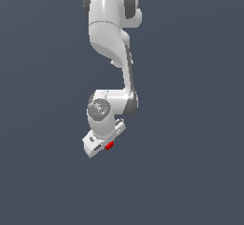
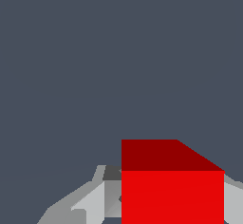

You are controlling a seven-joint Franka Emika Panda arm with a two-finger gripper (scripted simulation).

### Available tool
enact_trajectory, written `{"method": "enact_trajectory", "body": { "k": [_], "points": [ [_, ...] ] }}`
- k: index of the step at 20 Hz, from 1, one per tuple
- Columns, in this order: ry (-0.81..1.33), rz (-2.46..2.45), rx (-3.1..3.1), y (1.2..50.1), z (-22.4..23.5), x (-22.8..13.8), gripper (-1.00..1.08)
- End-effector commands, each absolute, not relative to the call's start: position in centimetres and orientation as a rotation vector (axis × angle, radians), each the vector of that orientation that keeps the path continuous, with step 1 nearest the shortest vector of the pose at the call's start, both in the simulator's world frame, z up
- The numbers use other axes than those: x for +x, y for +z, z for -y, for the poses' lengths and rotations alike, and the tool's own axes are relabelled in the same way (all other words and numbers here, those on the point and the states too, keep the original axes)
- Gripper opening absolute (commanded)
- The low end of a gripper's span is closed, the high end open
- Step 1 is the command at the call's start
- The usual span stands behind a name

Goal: Lift up the red cube by 0.2 meters.

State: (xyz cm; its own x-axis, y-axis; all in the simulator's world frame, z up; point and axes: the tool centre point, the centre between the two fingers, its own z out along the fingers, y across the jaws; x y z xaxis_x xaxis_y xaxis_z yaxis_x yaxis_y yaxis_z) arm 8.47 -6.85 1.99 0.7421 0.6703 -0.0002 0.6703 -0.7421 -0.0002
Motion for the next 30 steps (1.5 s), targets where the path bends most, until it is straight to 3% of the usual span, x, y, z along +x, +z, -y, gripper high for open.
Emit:
{"method": "enact_trajectory", "body": {
  "k": [1, 12, 30],
  "points": [
    [0.0, 1.128, -2.932, 2.0, 6.8, 8.5, -1.0],
    [0.0, 1.128, -2.932, 5.2, 6.8, 8.4, -1.0],
    [0.0, 1.13, -2.932, 21.0, 6.8, 8.2, -1.0]
  ]
}}
